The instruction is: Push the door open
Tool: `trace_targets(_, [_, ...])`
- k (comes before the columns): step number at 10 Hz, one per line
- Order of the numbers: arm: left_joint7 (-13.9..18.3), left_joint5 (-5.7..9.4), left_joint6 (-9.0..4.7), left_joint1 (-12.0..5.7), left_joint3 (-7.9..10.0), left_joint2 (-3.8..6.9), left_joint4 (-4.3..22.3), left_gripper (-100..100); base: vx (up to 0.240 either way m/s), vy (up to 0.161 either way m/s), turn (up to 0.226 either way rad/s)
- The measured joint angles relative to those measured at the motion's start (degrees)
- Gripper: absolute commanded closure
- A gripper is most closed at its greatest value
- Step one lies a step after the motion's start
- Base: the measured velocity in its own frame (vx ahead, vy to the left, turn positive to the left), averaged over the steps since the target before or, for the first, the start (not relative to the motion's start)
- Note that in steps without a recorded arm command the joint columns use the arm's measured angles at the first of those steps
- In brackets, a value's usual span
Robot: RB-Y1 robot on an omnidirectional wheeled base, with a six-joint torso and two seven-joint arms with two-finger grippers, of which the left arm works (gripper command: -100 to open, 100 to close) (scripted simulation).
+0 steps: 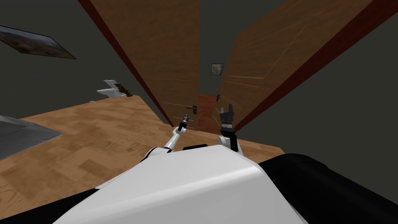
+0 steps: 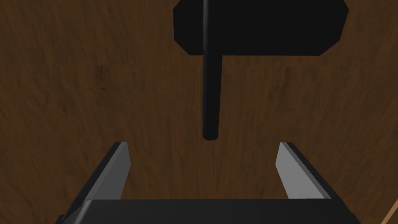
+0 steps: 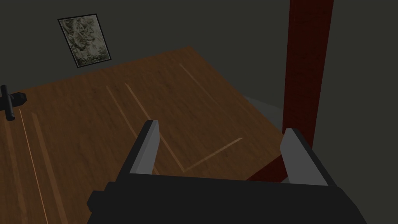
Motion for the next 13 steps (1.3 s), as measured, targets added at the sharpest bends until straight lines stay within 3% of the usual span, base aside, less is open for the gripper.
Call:
trace_targets(4, [-0.09, 0.09, 0.12, -1.82, 0.06, -0.95, 2.70, -100, 0.047, 0.018, -0.021])
trace_targets(6, [-0.28, 0.23, -0.49, -2.50, 0.52, 0.74, 4.10, -100, 0.190, -0.048, -0.017])
trace_targets(8, [-0.20, 0.17, 0.19, -1.51, 0.34, 2.03, 2.37, -100, 0.203, -0.071, -0.023])
trace_targets(9, [-0.22, 0.23, 0.15, -1.73, 0.51, 2.23, 2.71, -100, 0.177, -0.079, -0.021])
trace_targets(11, [-0.31, 0.33, -0.03, -1.89, 0.78, 1.85, 3.08, -100, 0.183, -0.051, -0.023])
trace_targets(13, [-0.53, 0.43, -0.23, -2.14, 1.15, 0.04, 3.63, -100, 0.117, -0.025, -0.010])
